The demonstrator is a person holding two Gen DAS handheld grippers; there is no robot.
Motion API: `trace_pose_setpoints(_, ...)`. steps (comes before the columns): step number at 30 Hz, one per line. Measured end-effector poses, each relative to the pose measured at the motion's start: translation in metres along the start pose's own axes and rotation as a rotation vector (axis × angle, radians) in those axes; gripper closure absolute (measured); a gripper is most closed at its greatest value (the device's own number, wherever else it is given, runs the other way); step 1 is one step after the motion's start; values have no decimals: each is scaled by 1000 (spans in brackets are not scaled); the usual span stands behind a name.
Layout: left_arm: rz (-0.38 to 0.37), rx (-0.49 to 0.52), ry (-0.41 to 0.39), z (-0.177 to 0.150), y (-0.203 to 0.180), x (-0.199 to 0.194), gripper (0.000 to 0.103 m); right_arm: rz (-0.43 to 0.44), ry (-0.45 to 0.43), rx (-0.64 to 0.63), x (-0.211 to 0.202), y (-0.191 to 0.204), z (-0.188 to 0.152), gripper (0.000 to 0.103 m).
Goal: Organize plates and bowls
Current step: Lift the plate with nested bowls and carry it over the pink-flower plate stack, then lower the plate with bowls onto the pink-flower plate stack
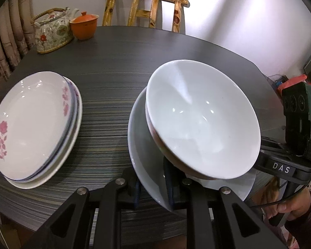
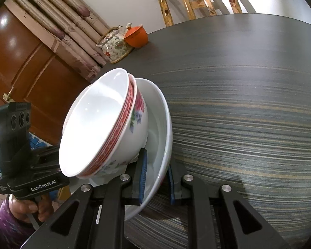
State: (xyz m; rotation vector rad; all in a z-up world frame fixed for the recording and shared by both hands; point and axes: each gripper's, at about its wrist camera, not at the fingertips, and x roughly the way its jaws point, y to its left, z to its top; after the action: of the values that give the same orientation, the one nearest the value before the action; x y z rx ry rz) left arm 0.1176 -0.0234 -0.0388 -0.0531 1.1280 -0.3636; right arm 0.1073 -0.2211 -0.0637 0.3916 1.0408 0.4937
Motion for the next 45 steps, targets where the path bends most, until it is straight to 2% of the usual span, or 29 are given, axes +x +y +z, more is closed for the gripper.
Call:
trace_pose_setpoints(10,28,-57,-40,0,19,-41,84,25,-4,-43,0,31,16,86)
trace_pose_setpoints(23,68,-148,-73,-1,75,-78,84,66,16,-115,24,86,40,86)
trace_pose_setpoints(36,120,-233,-97,3,133,-92,84,104,52,-180,69,135,65,86)
trace_pose_setpoints(45,141,-278,-100,2,158,-91,84,128,72,-187,99,152,74,86)
